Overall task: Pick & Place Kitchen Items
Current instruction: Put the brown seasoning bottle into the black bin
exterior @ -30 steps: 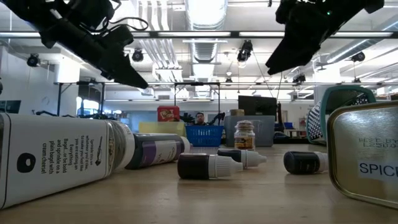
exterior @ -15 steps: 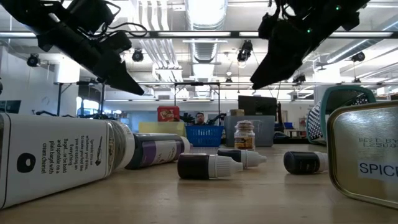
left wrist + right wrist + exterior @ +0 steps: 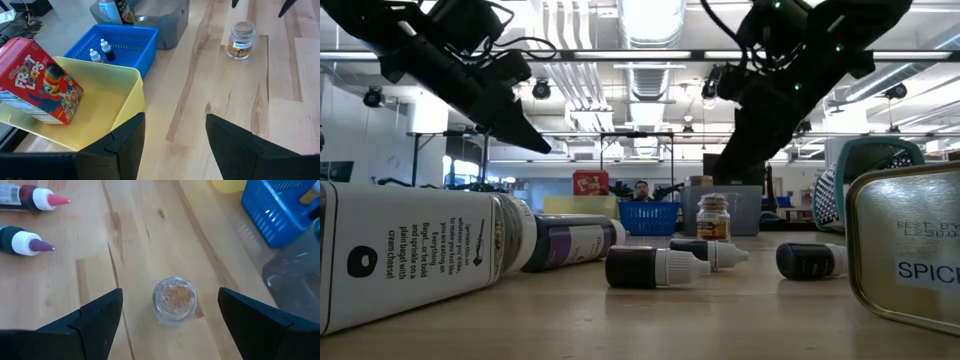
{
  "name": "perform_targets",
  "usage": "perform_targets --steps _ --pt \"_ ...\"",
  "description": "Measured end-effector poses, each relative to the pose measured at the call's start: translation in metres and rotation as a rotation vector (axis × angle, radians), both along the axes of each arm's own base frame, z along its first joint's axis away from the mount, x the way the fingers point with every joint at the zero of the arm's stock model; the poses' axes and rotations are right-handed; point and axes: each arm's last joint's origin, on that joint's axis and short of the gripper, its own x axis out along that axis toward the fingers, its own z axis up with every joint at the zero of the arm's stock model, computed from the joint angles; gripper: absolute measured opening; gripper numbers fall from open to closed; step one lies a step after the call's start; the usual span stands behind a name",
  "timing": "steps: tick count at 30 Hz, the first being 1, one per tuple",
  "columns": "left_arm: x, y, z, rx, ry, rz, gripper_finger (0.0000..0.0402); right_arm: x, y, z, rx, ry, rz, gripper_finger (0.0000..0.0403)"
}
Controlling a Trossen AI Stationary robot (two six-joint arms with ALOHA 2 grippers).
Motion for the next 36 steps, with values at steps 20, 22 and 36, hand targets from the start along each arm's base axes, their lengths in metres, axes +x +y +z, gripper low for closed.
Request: perform_targets --steps 20,22,36 --pt "0.000 0.000 0.000 0.001 -0.003 0.000 0.0216 0.013 -0.018 -0.031 0.048 0.052 -0.022 0.0323" --pt "0.000 0.000 0.000 0.001 -0.003 0.000 0.0216 0.013 -0.019 -0.034 0.048 0.057 -0.023 0.0317" --pt "0.000 0.000 0.000 0.001 -0.003 0.000 0.0216 0.015 -0.023 -0.041 0.047 0.071 -0.041 0.0272"
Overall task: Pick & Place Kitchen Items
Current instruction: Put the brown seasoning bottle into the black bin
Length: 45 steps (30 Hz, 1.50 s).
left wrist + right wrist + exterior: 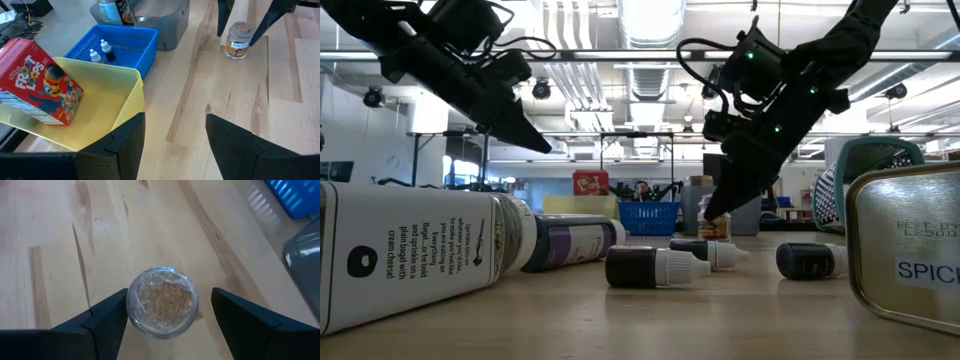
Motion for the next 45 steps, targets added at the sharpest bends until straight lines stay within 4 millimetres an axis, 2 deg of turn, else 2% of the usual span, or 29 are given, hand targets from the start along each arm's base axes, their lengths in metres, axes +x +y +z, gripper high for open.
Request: perform_targets --steps 12,17,20,28,33,45 --pt "0.0000 0.0000 -0.0001 0.000 0.001 0.000 0.0216 -0.0001 0.0001 -0.0004 0.002 0.002 -0.003 0.0209" --pt "0.0000 0.0000 -0.0001 0.000 0.001 0.000 0.0216 0.0000 0.0002 -0.0002 0.002 0.000 -0.003 0.0194" --pt "0.0000 0.0000 -0.0001 0.000 0.001 0.000 0.0216 0.0000 0.0002 -0.0002 0.002 0.000 -0.003 0.0199" --pt "0.0000 0.0000 -0.0001 0.000 0.001 0.000 0.0216 0.0016 -0.0001 0.0011 -0.003 -0.020 0.000 0.0246" --pt "0.0000 -0.0001 -0.0001 0.000 0.001 0.000 0.0216 0.0030 -0.0003 0.0026 -0.005 -0.041 -0.001 0.0250" --pt "0.0000 0.0000 -0.0001 0.000 0.001 0.000 0.0216 0.0029 0.0000 0.0028 -0.005 -0.041 0.000 0.0179"
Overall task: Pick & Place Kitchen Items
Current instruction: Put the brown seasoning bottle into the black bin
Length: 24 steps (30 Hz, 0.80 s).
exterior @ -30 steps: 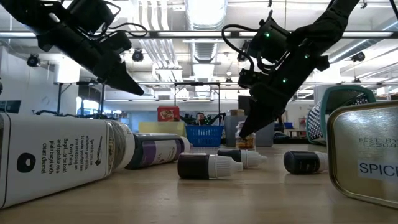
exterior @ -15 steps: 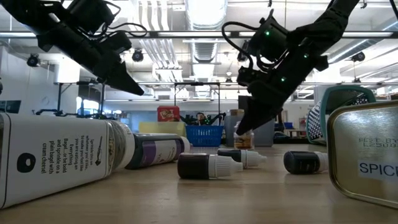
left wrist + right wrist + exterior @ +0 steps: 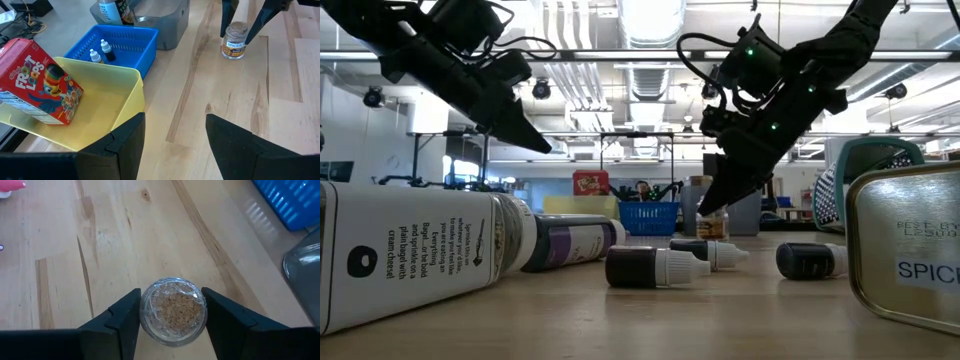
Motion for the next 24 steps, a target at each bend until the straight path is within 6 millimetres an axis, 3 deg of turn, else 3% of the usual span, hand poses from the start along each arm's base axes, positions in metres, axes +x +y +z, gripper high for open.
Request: perform_targets --steps 9,17,24 --pt "0.0000 0.0000 0.0000 0.000 0.000 0.000 0.0216 -0.0001 0.0000 -0.0001 0.002 0.000 -0.002 0.0200" --pt "0.0000 0.0000 0.0000 0.000 0.000 0.000 0.0216 -0.0001 0.0000 -0.0001 0.002 0.000 -0.002 0.0178" --pt "0.0000 0.0000 0.0000 0.000 0.000 0.000 0.0216 -0.0001 0.0000 0.0002 0.002 0.000 -0.002 0.0197"
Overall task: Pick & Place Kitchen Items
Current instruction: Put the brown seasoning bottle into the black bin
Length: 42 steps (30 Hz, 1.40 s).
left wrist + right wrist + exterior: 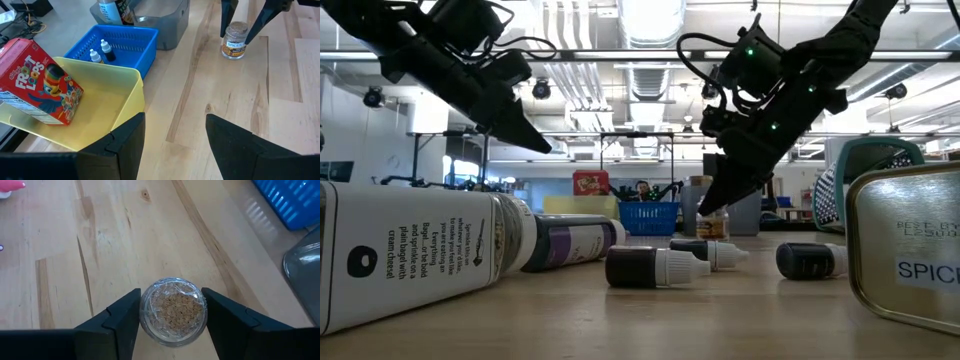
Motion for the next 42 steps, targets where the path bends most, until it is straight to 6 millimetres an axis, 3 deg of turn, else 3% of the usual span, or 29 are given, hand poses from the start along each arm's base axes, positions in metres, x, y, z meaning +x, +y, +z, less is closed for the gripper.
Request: perform_targets --steps 8,15,20,26,34,42 --pt "0.000 0.000 0.000 0.000 0.001 0.000 0.0216 -0.009 0.001 0.021 0.016 -0.031 0.017 0.0176" --pt "0.000 0.000 0.000 0.000 0.001 0.000 0.0216 -0.033 -0.006 0.069 -0.015 -0.145 -0.014 0.0199" --pt "0.000 0.000 0.000 0.000 0.001 0.000 0.0216 -0.055 -0.028 0.099 -0.090 -0.223 -0.071 0.0182" --pt "0.000 0.000 0.000 0.000 0.001 0.000 0.0216 -0.073 -0.068 0.122 -0.154 -0.277 -0.174 0.0185" --pt "0.000 0.000 0.000 0.000 0.000 0.000 0.0216 -0.069 -0.119 0.111 -0.075 -0.232 -0.199 0.0182" --pt "0.000 0.000 0.000 0.000 0.000 0.000 0.0216 -0.042 -0.145 0.086 -0.040 -0.137 -0.175 0.0188"
